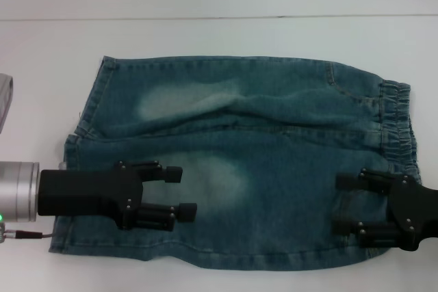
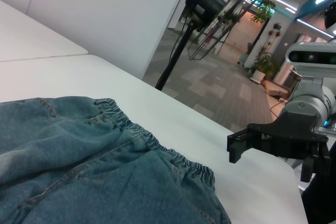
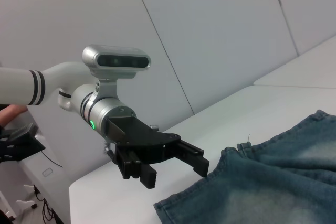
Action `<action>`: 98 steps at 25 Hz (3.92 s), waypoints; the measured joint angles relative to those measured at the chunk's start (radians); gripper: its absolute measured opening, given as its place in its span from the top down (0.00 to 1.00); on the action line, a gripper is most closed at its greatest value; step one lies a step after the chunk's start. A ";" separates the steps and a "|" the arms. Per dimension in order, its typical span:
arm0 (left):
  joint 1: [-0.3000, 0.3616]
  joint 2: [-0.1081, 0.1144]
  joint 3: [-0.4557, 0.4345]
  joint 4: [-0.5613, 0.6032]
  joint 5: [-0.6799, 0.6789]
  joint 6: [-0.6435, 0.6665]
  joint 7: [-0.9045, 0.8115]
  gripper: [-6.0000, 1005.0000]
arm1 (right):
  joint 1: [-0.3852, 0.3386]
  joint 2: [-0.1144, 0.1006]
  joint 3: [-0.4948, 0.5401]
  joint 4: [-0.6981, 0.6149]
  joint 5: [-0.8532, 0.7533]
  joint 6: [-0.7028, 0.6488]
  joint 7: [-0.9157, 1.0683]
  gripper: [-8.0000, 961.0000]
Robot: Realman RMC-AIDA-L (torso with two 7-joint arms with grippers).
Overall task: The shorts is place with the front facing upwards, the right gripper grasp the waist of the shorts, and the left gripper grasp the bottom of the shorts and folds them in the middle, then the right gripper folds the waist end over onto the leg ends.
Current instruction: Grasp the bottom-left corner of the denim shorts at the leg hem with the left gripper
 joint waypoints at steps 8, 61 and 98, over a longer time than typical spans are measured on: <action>0.002 0.000 0.000 -0.001 0.000 0.009 0.000 0.12 | -0.001 0.000 0.000 0.000 0.000 0.003 0.000 0.02; 0.176 0.008 -0.260 0.288 0.345 0.034 -0.290 0.12 | -0.002 -0.002 0.001 -0.003 0.000 0.011 0.007 0.04; 0.129 -0.007 -0.262 0.324 0.423 0.039 -0.299 0.12 | -0.007 -0.002 0.007 -0.002 0.000 0.015 0.007 0.05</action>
